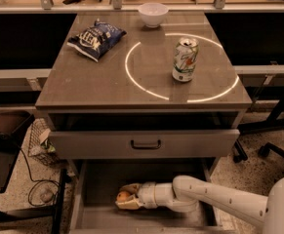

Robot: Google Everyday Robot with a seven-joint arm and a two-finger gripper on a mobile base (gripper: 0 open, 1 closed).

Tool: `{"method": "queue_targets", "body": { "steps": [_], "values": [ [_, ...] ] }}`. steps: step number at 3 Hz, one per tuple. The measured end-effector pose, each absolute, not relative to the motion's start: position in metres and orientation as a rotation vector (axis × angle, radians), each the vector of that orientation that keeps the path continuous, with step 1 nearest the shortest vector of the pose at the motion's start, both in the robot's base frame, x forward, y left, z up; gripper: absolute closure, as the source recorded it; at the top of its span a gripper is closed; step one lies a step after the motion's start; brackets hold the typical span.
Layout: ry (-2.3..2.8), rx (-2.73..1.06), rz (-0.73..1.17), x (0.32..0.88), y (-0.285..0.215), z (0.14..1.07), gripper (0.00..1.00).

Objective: Place orange into middle drawer

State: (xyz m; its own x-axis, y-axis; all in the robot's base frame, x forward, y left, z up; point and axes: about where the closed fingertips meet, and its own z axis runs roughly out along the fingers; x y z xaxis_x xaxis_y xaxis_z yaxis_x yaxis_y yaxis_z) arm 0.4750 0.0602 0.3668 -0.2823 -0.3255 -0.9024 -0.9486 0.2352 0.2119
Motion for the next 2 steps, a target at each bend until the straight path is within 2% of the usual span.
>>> {"method": "queue_targets", "body": {
  "steps": [2],
  "values": [
    [1.756, -1.182, 1.047, 0.475, 0.0603, 0.3678, 0.36]
  ]
}}
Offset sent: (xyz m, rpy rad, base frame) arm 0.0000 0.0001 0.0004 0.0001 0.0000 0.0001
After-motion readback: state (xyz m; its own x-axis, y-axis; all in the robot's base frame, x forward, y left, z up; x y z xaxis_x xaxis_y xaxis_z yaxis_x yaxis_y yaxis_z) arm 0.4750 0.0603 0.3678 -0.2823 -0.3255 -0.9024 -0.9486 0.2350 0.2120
